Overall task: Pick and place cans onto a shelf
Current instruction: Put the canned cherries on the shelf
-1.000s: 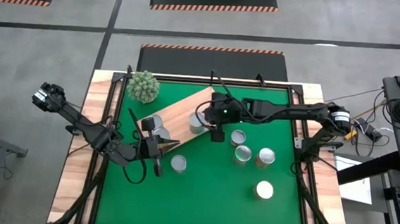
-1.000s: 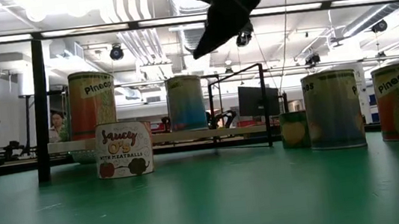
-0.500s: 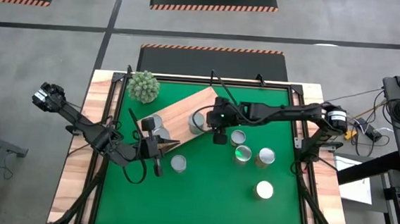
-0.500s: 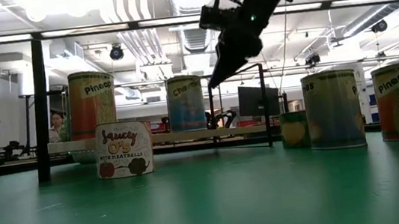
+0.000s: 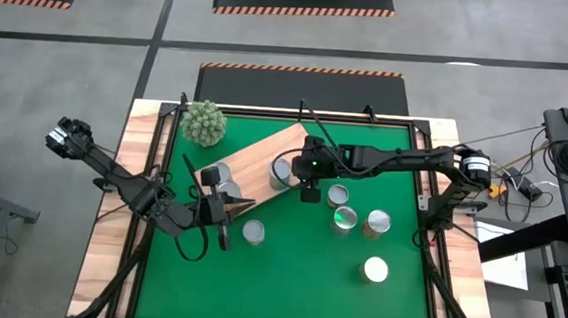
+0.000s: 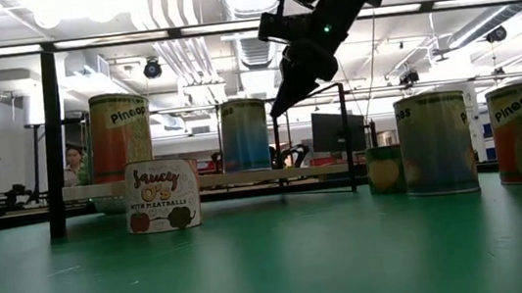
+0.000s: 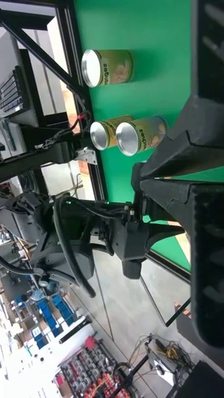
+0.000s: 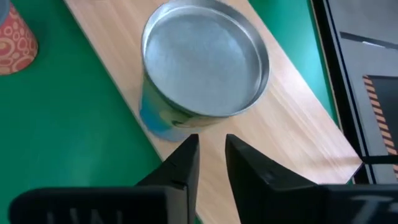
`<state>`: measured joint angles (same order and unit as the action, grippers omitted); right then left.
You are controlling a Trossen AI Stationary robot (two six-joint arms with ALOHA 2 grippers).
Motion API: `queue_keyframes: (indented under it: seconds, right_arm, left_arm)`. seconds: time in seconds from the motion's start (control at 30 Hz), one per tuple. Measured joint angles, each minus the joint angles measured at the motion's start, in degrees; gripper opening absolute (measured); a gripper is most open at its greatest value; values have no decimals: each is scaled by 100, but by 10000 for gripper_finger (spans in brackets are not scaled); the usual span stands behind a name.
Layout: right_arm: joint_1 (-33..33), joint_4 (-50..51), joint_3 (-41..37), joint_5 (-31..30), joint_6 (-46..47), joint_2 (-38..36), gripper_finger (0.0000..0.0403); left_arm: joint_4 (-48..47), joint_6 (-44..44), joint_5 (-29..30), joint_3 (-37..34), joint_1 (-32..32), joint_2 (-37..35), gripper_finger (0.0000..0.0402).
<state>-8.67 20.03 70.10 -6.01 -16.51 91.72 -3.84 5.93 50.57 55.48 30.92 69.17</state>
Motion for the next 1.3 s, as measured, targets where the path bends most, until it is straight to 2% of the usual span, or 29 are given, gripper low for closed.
queue_keyframes:
  seconds: [0.23, 0.53, 0.6, 0.73, 0.8, 0.87, 1.07, 1.3]
  right_arm:
    - [2, -438, -109, 3, -85, 24, 44]
    - [0, -1236, -288, 23, -369, 26, 43]
    - [0, -1253, -288, 187, -367, 25, 43]
    - [32, -1243, -308, 923, -298, 26, 43]
    - [99, -1248, -310, 1024, -298, 26, 43]
    - [155, -1228, -307, 845, -299, 26, 43]
    - [114, -1179, -299, -195, -466, -21, 43]
    - [-87, -1708, -372, -276, -413, 290, 43]
  left_arm:
    - [0, 0, -4, 0, 0, 0, 0]
    - [0, 0, -6, 0, 0, 0, 0]
    - [2, 0, -4, 0, 0, 0, 0]
    - [2, 0, -4, 0, 0, 0, 0]
    - [2, 0, -4, 0, -1, 0, 0]
    - [4, 0, -6, 0, -2, 0, 0]
    - [2, 0, -5, 0, -2, 0, 0]
    - [14, 0, -4, 0, 0, 0, 0]
